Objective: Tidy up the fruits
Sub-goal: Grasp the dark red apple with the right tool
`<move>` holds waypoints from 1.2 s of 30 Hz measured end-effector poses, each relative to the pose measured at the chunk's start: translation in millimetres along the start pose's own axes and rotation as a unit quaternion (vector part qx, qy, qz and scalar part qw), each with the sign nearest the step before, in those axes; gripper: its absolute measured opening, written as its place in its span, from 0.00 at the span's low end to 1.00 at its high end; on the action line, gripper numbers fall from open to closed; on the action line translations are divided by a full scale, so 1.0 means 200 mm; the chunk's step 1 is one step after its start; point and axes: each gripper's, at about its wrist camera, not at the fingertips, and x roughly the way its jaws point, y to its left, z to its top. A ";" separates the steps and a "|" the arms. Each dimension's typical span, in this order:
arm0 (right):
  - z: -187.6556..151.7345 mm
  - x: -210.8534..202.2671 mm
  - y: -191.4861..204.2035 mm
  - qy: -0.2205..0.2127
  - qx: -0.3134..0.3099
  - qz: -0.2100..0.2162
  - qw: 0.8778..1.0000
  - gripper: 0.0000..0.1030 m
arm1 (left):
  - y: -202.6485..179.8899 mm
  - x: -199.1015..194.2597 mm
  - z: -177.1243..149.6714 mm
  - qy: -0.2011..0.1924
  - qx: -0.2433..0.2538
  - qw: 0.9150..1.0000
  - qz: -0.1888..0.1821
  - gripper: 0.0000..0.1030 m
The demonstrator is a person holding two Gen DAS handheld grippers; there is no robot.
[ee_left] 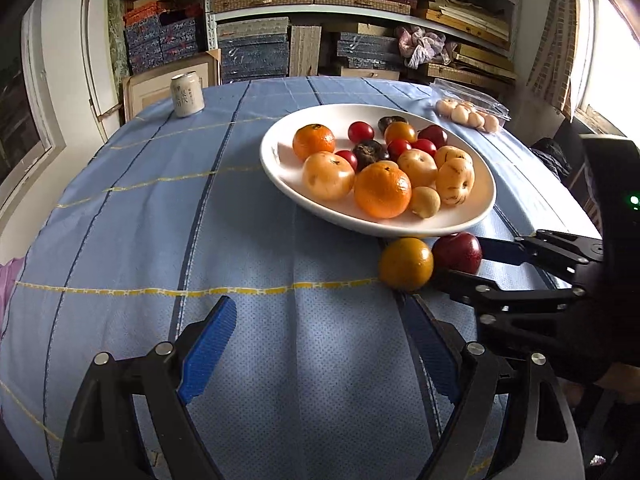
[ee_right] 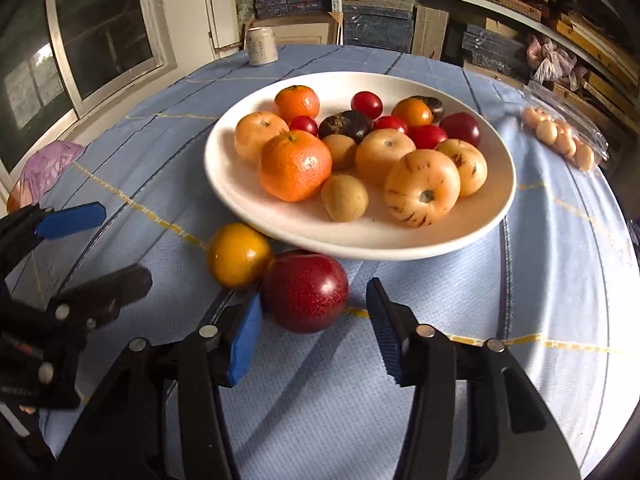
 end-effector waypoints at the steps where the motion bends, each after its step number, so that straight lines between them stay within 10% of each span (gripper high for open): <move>1: 0.00 0.00 0.00 -0.002 -0.003 0.002 1.000 0.45 | -0.01 0.00 0.00 0.001 0.004 1.000 0.001 0.84; 28: -0.26 -0.37 -0.22 -0.051 0.063 0.016 0.997 0.37 | -0.25 0.20 0.11 0.009 0.052 0.998 0.024 0.84; 34: -0.27 -0.37 -0.19 -0.051 0.056 0.018 0.997 0.37 | -0.29 0.19 0.10 0.002 0.071 0.997 -0.004 0.36; 36: -0.27 -0.37 -0.19 -0.053 0.057 0.018 0.997 0.37 | -0.32 0.18 0.08 -0.003 0.088 0.996 0.012 0.36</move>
